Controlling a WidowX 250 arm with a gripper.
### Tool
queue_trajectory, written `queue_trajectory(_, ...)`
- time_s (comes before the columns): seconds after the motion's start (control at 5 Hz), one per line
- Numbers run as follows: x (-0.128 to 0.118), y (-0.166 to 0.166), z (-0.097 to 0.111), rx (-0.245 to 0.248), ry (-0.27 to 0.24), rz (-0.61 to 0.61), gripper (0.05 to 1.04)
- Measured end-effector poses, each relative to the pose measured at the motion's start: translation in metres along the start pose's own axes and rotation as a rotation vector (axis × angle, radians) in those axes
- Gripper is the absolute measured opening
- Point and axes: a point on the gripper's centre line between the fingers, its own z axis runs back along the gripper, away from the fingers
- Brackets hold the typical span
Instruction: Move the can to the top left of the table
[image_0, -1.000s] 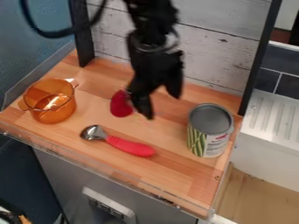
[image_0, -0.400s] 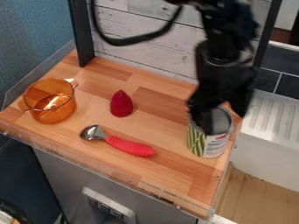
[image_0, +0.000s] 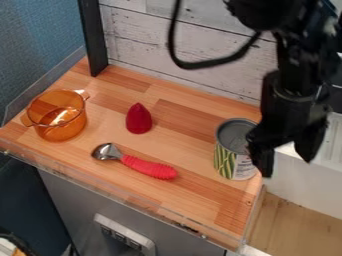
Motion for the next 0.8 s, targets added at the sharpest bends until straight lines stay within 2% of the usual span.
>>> queue_trajectory(0.2, -0.003, 0.0, -0.002, 0.01, 0.002, -0.014, 1.001)
queue_trajectory(0.4, -0.002, 0.004, -0.014, 0.046, 0.009, -0.006, 1.001)
queue_trajectory(0.8, 0.02, 0.015, -0.014, 0.068, -0.03, 0.062, 1.001)
